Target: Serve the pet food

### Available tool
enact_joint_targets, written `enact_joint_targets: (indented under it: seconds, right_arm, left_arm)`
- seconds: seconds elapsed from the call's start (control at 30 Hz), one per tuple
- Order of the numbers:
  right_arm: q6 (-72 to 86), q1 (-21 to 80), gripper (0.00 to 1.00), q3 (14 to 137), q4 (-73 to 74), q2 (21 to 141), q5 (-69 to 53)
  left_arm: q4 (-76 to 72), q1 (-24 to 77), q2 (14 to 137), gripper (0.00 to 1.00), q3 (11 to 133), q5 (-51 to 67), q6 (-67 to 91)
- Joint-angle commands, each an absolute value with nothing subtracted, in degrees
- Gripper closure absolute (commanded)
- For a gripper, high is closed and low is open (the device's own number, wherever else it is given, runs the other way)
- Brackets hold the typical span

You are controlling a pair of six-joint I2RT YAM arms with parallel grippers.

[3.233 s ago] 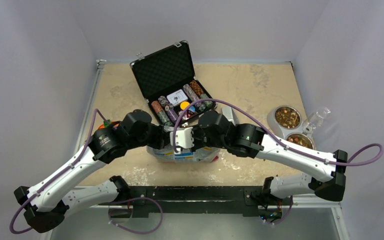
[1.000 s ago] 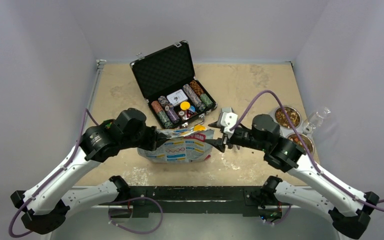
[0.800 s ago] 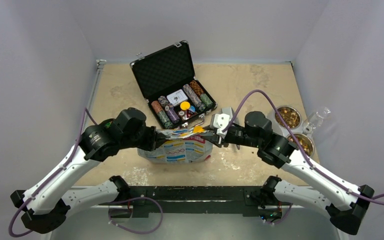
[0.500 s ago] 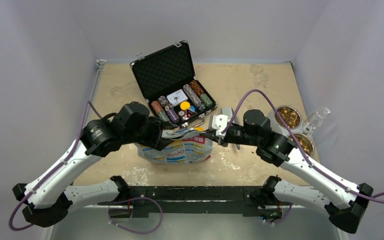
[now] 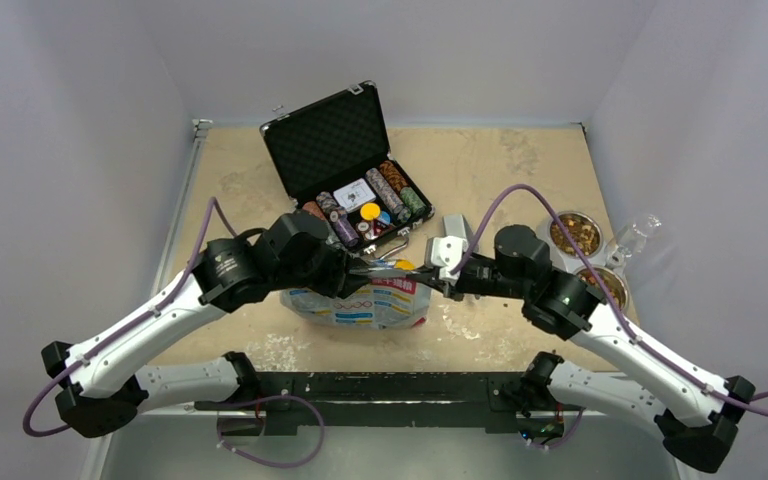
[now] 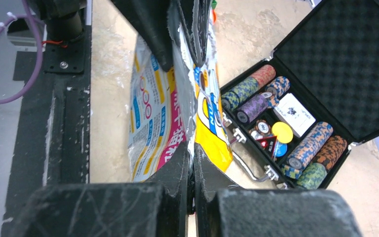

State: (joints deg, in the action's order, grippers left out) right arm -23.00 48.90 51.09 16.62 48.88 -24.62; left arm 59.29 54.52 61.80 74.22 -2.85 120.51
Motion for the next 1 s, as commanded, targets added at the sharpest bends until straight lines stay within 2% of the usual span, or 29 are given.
enact_joint_targets:
  seconds: [0.0, 0.1, 0.2, 0.4, 0.43, 0.53, 0.57, 0.7, 0.77, 0.87, 0.97]
  right_arm:
    - [-23.5, 49.2, 1.00, 53.0, 17.9, 41.1, -25.5]
    - [-22.9, 49.3, 1.00, 52.7, 21.6, 39.8, -26.2]
    - [-23.0, 49.6, 1.00, 52.5, 24.9, 38.8, -23.6]
    - [-26.5, 49.6, 1.00, 55.3, 32.6, 39.6, -19.2]
    - [-26.9, 49.7, 1.00, 55.7, 33.2, 40.1, -18.9]
    - [-27.4, 49.6, 1.00, 56.5, 33.5, 40.6, -17.5]
    - [-27.4, 49.6, 1.00, 56.6, 33.5, 40.8, -16.7]
    - [-27.5, 49.6, 1.00, 58.5, 35.2, 42.2, -16.7]
    - [-27.5, 49.7, 0.96, 60.0, 36.7, 43.4, -17.3]
    - [-27.5, 50.1, 0.76, 61.2, 36.3, 45.0, -17.4]
    - [-29.0, 53.1, 0.46, 62.6, 35.2, 47.5, -15.8]
  left_arm:
    - [50.2, 54.4, 59.2, 0.73, 68.5, -9.3, 127.5]
    - [44.3, 53.7, 59.1, 0.99, 65.9, -9.2, 126.0]
    - [42.9, 52.7, 57.8, 1.00, 66.1, -9.9, 125.8]
    - [49.3, 50.8, 57.8, 1.00, 71.1, -5.9, 124.5]
    - [48.9, 50.5, 57.1, 0.93, 70.1, -5.6, 124.6]
    - [52.3, 49.4, 53.8, 0.30, 68.6, -8.1, 124.2]
    - [55.4, 49.1, 52.7, 0.18, 68.9, -9.3, 123.8]
    - [62.0, 47.0, 47.5, 0.15, 66.3, -13.0, 123.5]
    - [62.6, 46.8, 45.3, 0.17, 64.3, -13.8, 125.6]
    - [63.5, 46.8, 44.7, 0.22, 63.8, -14.2, 126.9]
    - [63.8, 46.6, 45.5, 0.34, 64.3, -15.4, 126.9]
